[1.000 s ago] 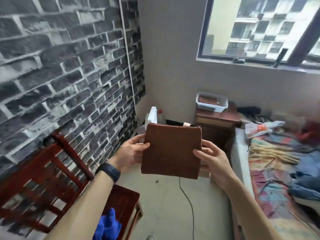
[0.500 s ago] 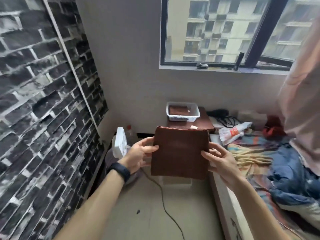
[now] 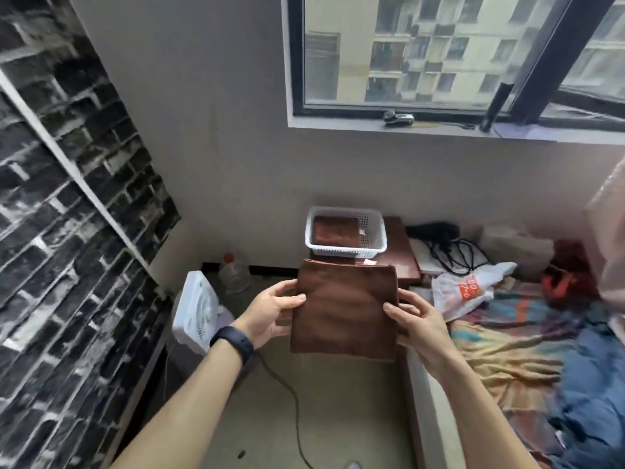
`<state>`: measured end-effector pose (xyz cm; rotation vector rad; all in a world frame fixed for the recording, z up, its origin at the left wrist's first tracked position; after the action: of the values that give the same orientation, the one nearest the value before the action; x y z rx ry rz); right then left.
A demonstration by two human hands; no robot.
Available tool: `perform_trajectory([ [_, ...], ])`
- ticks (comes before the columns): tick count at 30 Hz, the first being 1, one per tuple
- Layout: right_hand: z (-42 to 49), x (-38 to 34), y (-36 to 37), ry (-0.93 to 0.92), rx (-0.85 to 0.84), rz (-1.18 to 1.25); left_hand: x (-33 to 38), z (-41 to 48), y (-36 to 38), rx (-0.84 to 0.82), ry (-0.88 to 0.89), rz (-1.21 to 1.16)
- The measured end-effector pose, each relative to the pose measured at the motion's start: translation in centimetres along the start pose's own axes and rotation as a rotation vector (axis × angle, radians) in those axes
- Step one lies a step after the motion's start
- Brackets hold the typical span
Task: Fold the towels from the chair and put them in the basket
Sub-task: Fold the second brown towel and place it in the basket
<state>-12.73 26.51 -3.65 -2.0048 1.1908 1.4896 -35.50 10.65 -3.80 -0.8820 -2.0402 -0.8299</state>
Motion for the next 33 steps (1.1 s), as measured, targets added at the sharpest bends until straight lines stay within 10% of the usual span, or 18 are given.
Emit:
perform_trajectory([
  [18, 28.7, 2.1, -1.3, 0.456, 0.055, -0.163, 0.9, 28.2, -3.8, 0.125, -0.431, 0.009],
  [33, 50.2, -1.5, -0.2, 0.524, 0.151, -0.187, 9.5, 49.6, -6.0, 0.218, -0.353, 0.239],
])
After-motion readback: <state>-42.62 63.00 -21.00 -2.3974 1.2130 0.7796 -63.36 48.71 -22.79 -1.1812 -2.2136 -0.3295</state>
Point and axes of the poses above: each hand's wrist, its own z-axis towards the middle knuckle, its own y-axis out of the palm, x = y × z, the point moved 1 cm from there along z, towards the middle knuckle, and after that the axes turned 3 degrees about -x, right-handed, at the moved point
